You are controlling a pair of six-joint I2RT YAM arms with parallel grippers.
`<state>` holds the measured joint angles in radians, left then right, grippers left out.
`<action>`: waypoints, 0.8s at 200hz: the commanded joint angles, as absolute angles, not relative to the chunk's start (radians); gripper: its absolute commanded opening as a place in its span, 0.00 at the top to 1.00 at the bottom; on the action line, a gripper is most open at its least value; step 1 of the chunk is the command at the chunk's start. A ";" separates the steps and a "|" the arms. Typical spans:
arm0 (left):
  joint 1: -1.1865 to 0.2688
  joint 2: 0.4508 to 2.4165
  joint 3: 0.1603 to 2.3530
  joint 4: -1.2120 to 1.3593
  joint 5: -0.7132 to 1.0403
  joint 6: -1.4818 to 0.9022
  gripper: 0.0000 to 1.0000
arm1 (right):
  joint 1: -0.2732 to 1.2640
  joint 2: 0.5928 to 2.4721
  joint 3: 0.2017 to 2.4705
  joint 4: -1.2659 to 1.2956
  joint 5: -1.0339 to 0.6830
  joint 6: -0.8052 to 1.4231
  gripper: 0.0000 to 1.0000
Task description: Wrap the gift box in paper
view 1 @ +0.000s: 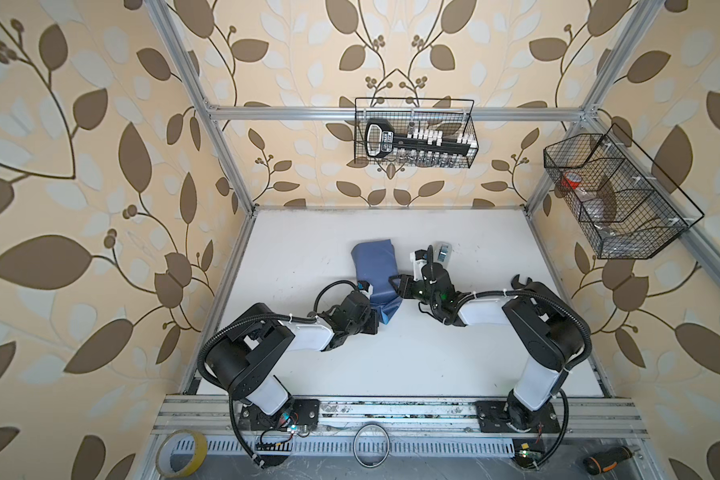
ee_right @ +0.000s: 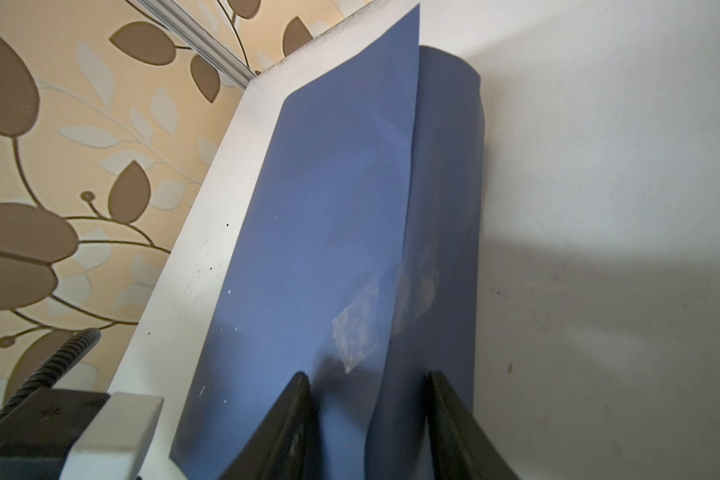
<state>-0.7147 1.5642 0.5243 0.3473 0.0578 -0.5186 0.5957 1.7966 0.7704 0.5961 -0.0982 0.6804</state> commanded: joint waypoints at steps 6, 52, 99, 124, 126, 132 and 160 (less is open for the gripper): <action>-0.743 1.590 0.531 0.242 0.058 -0.483 0.83 | 0.611 1.844 0.752 0.506 -0.112 0.677 0.54; -0.781 1.615 0.547 0.228 0.049 -0.465 0.85 | 0.610 1.842 0.753 0.503 -0.113 0.678 0.54; -0.792 1.629 0.569 0.202 0.049 -0.451 0.86 | 0.610 1.844 0.756 0.502 -0.112 0.680 0.54; -0.792 1.601 0.565 0.203 0.034 -0.457 0.87 | 0.609 1.842 0.758 0.499 -0.112 0.677 0.54; -0.792 1.598 0.565 0.204 0.034 -0.457 0.87 | 0.609 1.842 0.759 0.497 -0.113 0.678 0.54; -0.792 1.595 0.566 0.204 0.029 -0.456 0.87 | 0.609 1.842 0.761 0.497 -0.112 0.678 0.54; -0.784 1.603 0.591 0.176 -0.030 -0.468 0.88 | 0.609 1.842 0.760 0.497 -0.112 0.677 0.54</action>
